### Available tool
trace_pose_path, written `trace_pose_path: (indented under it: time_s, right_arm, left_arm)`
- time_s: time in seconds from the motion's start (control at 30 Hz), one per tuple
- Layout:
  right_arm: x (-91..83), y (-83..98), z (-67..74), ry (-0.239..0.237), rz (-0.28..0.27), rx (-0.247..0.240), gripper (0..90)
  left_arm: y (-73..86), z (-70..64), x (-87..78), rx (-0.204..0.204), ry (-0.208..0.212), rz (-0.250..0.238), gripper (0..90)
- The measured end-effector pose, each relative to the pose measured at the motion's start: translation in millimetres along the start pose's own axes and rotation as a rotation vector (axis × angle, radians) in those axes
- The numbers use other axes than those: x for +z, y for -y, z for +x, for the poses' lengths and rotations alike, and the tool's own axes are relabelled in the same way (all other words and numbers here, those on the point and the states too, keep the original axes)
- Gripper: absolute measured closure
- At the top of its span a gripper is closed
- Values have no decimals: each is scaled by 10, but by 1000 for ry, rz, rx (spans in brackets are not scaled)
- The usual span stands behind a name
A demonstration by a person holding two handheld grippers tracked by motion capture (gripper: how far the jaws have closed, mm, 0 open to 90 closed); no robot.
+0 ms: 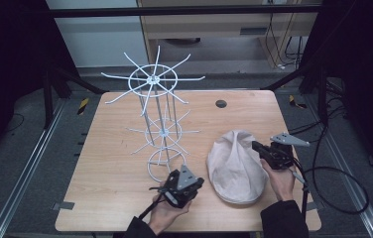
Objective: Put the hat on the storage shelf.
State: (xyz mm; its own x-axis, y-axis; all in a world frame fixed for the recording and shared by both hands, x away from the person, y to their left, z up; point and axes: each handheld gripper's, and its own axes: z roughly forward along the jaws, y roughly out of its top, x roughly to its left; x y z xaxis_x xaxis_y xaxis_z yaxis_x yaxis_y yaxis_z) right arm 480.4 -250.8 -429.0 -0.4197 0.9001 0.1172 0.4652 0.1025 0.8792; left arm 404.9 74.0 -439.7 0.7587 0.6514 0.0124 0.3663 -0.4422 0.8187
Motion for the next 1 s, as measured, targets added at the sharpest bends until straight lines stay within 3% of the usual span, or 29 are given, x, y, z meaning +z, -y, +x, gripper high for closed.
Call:
trace_pose_path:
  time_s: [0.23,0.47,0.73,0.9,1.0]
  right_arm:
    - [-260,50,211,-44,-27,-4,900]
    - [-305,157,455,-80,2,-44,900]
    - [-236,206,732,-123,4,-76,900]
    - [-50,234,980,-136,27,-102,900]
    - [72,248,1077,-130,42,-107,900]
  left_arm:
    - [241,335,-429,-43,-84,1,879]
    - [538,540,-767,-79,-99,-13,871]
    - [676,713,-985,-121,-142,-18,862]
    - [789,903,-1121,-164,-191,-18,862]
    - [853,1088,-1183,-210,-242,-29,862]
